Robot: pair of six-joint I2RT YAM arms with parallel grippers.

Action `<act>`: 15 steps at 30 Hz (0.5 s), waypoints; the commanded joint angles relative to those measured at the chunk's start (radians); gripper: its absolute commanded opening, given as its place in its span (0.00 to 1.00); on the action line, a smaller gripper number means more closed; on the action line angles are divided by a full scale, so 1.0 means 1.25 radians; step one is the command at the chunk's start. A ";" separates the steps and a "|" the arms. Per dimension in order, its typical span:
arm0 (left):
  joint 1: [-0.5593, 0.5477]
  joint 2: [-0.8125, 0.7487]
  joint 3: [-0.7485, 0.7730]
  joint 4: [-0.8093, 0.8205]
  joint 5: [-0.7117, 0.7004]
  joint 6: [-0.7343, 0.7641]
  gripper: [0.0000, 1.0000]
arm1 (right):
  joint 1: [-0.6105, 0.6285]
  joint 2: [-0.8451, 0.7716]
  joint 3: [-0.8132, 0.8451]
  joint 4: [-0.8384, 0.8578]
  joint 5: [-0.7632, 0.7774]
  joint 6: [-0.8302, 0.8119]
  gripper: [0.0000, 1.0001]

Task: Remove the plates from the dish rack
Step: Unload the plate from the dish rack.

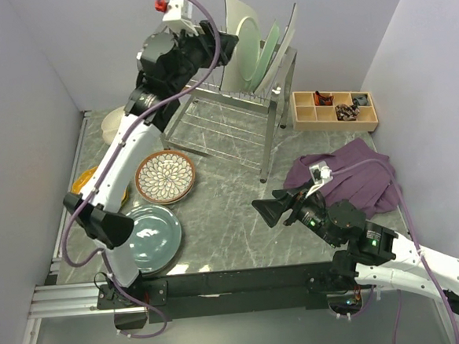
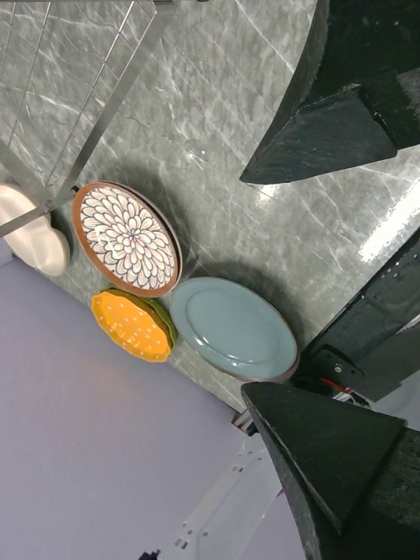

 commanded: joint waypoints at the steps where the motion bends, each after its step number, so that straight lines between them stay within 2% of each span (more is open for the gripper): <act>1: -0.004 0.036 0.011 0.051 0.005 0.049 0.59 | 0.003 -0.007 -0.005 0.034 0.014 -0.004 0.99; 11: -0.007 0.072 0.000 0.106 0.052 0.119 0.54 | 0.002 0.014 -0.003 0.039 0.012 -0.006 0.99; 15: -0.022 0.079 0.005 0.107 0.026 0.150 0.52 | 0.003 0.022 -0.001 0.039 0.009 -0.005 0.99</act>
